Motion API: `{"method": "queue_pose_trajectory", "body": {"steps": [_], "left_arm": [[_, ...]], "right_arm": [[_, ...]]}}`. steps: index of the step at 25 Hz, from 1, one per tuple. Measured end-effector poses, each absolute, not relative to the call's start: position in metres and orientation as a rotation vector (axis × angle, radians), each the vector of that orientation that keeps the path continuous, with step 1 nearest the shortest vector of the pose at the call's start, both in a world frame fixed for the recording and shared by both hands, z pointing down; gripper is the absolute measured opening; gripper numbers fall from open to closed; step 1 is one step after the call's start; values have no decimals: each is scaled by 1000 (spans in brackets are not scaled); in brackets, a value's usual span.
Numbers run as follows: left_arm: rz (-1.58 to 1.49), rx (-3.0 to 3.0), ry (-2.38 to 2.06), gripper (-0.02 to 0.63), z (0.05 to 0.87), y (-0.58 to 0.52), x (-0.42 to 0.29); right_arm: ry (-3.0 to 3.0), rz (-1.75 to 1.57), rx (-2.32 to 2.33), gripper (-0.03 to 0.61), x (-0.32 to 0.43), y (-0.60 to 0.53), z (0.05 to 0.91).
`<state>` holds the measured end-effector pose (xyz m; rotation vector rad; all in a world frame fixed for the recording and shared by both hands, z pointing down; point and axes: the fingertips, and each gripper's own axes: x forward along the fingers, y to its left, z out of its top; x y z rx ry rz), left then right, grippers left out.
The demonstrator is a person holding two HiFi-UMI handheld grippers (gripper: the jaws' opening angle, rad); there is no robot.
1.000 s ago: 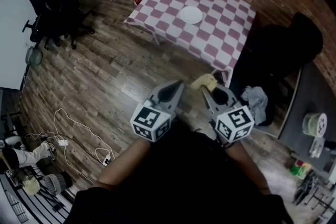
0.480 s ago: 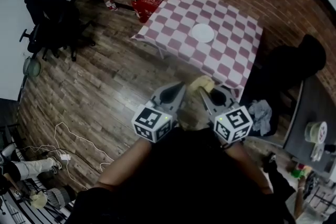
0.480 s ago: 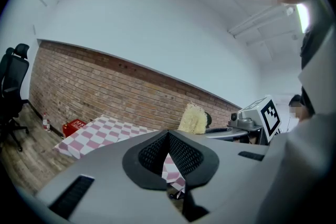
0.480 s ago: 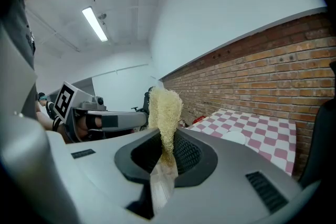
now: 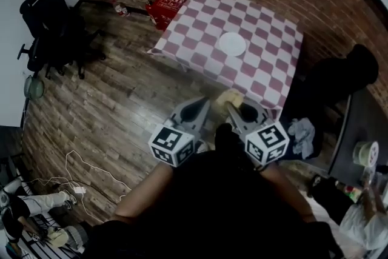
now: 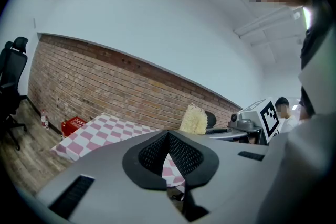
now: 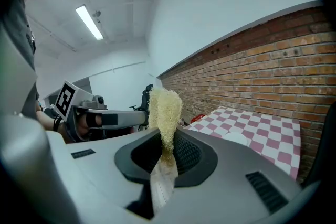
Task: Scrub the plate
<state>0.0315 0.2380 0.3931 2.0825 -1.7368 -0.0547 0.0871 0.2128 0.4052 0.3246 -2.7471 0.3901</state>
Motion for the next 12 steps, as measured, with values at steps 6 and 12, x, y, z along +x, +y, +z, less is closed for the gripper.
{"method": "queue_pose_trajectory", "body": {"steps": [6, 12], "left_arm": [[-32, 2083, -1806, 8, 387, 179, 9], [-25, 2075, -1823, 8, 387, 100, 4]], "right_arm": [[-2800, 380, 327, 46, 68, 147, 396], [-2820, 357, 323, 46, 65, 65, 390]]}}
